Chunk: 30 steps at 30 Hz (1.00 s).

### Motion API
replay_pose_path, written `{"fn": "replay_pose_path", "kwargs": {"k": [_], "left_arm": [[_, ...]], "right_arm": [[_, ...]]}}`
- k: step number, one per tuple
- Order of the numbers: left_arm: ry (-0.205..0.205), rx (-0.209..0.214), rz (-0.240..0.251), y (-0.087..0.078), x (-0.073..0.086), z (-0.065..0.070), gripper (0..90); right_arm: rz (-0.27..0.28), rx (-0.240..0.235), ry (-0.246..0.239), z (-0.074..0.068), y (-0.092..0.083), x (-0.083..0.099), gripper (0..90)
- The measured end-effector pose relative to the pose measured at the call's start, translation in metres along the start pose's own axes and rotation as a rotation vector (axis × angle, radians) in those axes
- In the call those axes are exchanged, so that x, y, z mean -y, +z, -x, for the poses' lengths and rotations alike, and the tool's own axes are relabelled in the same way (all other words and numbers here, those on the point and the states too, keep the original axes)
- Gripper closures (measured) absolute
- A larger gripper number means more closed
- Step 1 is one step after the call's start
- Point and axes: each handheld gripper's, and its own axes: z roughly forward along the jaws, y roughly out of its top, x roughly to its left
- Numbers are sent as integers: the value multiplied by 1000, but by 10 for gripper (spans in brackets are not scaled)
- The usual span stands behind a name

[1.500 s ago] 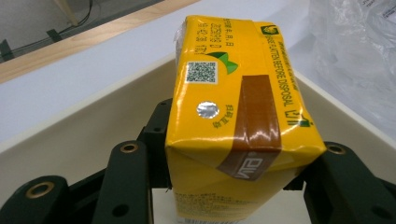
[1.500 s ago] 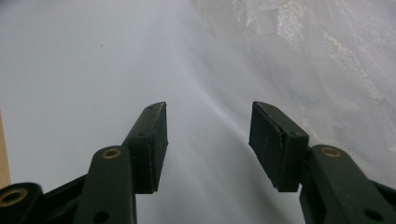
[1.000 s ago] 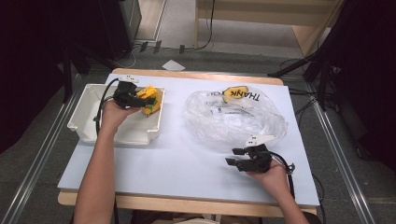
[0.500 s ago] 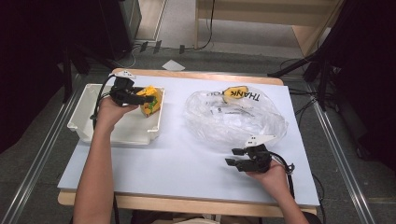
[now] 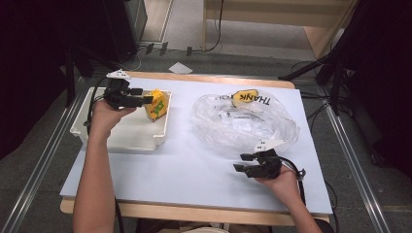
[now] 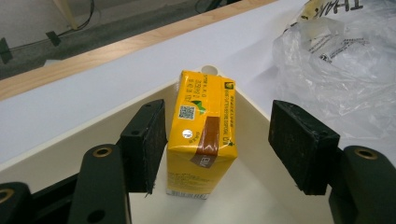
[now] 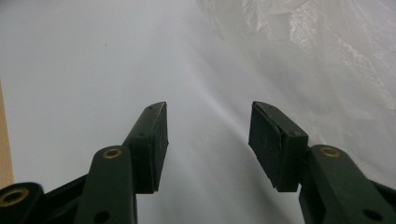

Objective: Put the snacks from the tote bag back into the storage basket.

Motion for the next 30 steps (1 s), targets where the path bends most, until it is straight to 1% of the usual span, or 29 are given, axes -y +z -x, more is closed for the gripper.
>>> {"fn": "replay_pose_path", "kwargs": {"k": [4, 5, 8, 12, 15, 17, 19, 21, 23, 25, 30], "left_arm": [[0, -10, -14, -5, 3, -1, 380], [-6, -14, -19, -6, 5, -1, 381], [-15, -2, -17, -9, 7, -2, 382], [-8, -3, -28, -10, 11, 0, 386], [-7, 4, -29, -10, 14, 1, 390], [1, 13, -34, -8, 16, 2, 392], [9, 13, -44, -8, 17, 3, 394], [5, 17, -42, -8, 19, 4, 399], [9, 16, -62, -8, 21, 5, 403], [7, 15, -70, -8, 24, 5, 405], [8, 18, -65, -6, 31, 9, 445]], "right_arm": [[-2, -8, -10, -1, 2, -1, 486], [-2, -9, -13, 0, 2, -2, 486], [-1, -11, -9, 0, 2, -2, 486], [2, -13, -11, 1, 2, -3, 486], [2, -13, -6, 1, 2, -3, 486], [3, -12, -6, 1, 1, -3, 486], [3, -13, -6, 1, 1, -3, 486], [4, -11, -7, 1, 1, -3, 486], [5, -11, -6, 1, 1, -3, 486], [4, -11, -6, 1, 1, -3, 486], [6, -12, -6, 2, 1, -3, 486]]}}
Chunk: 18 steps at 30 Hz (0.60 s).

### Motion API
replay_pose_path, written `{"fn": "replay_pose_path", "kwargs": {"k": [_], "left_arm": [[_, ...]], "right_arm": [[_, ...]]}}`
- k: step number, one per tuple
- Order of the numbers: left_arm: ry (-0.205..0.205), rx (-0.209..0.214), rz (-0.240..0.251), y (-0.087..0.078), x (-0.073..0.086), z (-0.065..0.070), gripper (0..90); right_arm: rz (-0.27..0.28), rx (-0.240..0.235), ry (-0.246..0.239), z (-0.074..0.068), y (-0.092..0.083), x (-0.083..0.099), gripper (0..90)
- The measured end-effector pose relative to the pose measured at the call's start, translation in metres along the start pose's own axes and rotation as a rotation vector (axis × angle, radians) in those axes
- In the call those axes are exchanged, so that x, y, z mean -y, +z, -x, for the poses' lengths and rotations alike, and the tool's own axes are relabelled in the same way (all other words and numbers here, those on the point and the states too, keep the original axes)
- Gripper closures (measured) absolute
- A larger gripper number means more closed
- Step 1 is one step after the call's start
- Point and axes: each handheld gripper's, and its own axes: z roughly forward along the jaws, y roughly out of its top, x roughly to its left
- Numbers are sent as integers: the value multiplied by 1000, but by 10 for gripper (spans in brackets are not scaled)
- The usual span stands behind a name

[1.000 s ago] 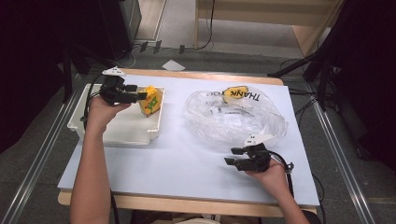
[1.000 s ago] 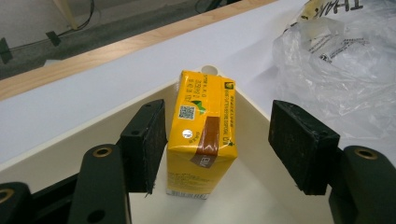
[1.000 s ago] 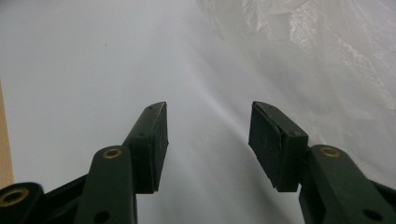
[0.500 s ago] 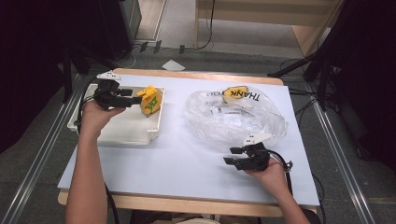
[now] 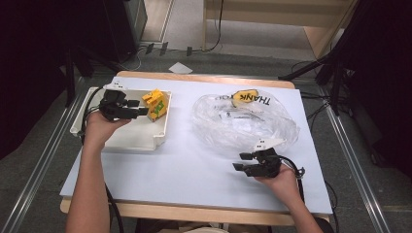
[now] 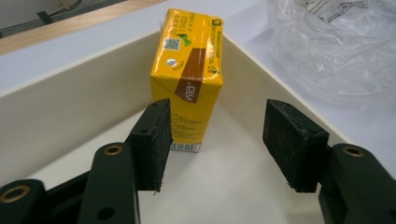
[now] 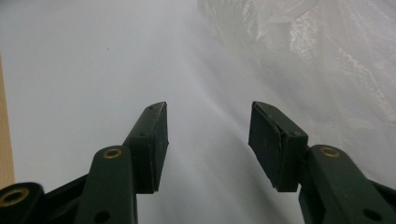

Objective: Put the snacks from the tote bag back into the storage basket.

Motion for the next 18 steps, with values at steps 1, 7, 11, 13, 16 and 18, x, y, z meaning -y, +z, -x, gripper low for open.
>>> {"fn": "replay_pose_path", "kwargs": {"k": [1, 7, 11, 13, 16, 18], "left_arm": [[4, -2, -5, 1, 1, 2, 449], [26, 12, -24, 0, 3, 10, 533], [12, 54, -12, 3, 4, 10, 727], [9, 63, -14, 6, 5, 11, 802], [4, 82, -24, 14, 8, 10, 888], [-3, 76, -38, 19, 9, 9, 900]], "right_arm": [[-1, 1, 3, 0, 0, 0, 486], [1, 1, 5, 1, 0, 0, 486], [0, 1, 1, 1, 0, 0, 486], [0, 0, 2, 1, 0, 0, 487], [1, 0, 1, 1, 0, 0, 487], [-3, -1, 3, 1, 1, 0, 487]]}}
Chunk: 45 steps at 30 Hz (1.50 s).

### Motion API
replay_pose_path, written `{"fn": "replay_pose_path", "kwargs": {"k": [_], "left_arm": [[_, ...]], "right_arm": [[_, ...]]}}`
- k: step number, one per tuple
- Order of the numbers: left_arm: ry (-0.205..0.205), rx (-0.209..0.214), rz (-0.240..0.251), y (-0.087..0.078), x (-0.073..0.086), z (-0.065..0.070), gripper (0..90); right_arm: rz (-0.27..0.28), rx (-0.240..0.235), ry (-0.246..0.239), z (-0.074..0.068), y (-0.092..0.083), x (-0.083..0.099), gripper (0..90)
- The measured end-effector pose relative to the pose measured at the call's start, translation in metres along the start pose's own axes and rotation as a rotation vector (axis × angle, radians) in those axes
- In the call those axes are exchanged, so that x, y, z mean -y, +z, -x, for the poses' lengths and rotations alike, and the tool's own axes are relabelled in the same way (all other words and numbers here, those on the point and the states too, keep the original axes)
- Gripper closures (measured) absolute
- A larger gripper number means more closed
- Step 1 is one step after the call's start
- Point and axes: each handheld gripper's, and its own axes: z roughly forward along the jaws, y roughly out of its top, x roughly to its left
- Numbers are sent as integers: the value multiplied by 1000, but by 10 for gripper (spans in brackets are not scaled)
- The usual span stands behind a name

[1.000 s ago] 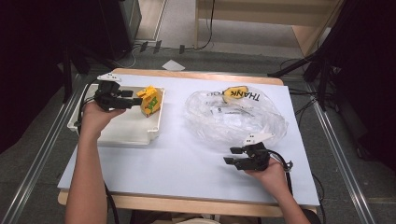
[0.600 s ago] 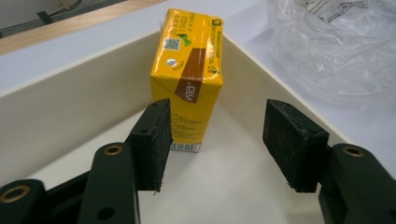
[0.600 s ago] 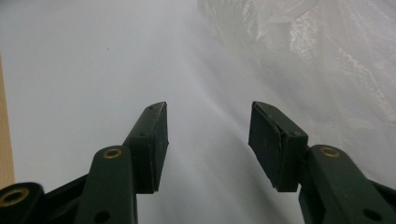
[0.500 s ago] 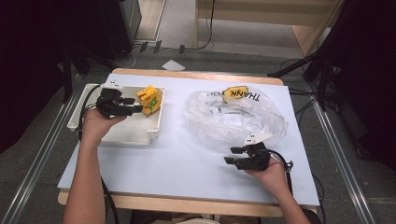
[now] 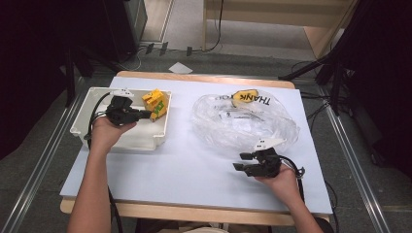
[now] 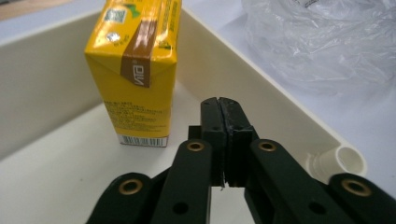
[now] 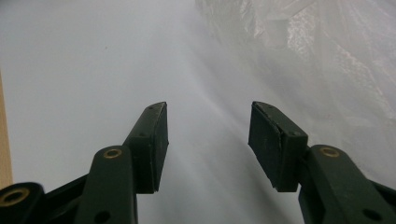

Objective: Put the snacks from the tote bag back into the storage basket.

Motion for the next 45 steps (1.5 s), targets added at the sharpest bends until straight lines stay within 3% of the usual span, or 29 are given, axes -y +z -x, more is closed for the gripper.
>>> {"fn": "replay_pose_path", "kwargs": {"k": [9, 16, 18, 24, 26, 45], "left_arm": [[15, -50, -12, 16, 1, 0, 900], [-13, -56, 4, 28, 7, -6, 900], [-18, -64, -13, 33, 9, -8, 900], [-11, -64, -19, 42, 11, -8, 896], [0, -71, -17, 43, 12, -8, 899], [-31, -79, -2, 44, 16, -17, 900]], "right_arm": [[-10, -1, -1, 0, 2, 0, 488], [-12, -1, -1, -1, 2, 1, 491], [-12, -2, -4, -1, 1, 1, 491], [-9, -3, -5, 0, 1, 1, 491], [-11, -2, -5, 0, 1, 1, 491], [-8, -7, -2, -2, 1, 1, 493]]}}
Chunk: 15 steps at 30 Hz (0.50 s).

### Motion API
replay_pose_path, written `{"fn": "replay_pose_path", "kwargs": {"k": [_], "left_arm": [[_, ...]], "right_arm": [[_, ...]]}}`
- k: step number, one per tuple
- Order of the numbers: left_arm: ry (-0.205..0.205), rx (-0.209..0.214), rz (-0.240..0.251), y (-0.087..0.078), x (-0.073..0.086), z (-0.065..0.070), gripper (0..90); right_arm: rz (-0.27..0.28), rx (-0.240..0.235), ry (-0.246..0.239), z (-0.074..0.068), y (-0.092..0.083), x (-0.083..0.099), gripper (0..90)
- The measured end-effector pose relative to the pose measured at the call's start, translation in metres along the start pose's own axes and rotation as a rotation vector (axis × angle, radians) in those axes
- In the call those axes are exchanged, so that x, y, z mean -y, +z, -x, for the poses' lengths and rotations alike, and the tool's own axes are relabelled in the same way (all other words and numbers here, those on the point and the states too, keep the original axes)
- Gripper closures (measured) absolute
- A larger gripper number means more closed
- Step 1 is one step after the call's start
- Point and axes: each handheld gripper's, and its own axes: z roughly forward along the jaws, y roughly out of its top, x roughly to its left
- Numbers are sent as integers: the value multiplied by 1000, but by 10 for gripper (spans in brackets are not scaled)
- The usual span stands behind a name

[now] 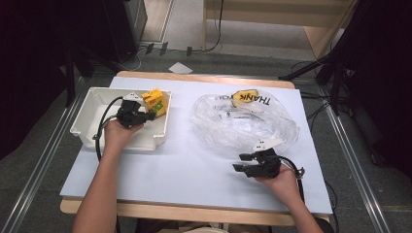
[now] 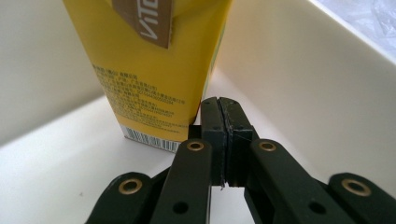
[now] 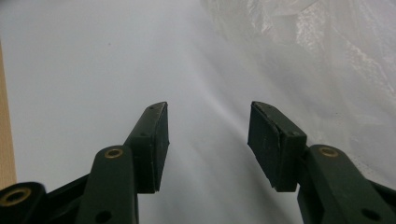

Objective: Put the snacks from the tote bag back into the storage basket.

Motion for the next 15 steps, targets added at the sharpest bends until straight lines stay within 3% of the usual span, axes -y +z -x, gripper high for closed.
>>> {"fn": "replay_pose_path", "kwargs": {"k": [15], "left_arm": [[-50, -17, 20, -1, 2, -8, 900]], "right_arm": [[-5, -1, -2, 0, 1, 0, 495]]}}
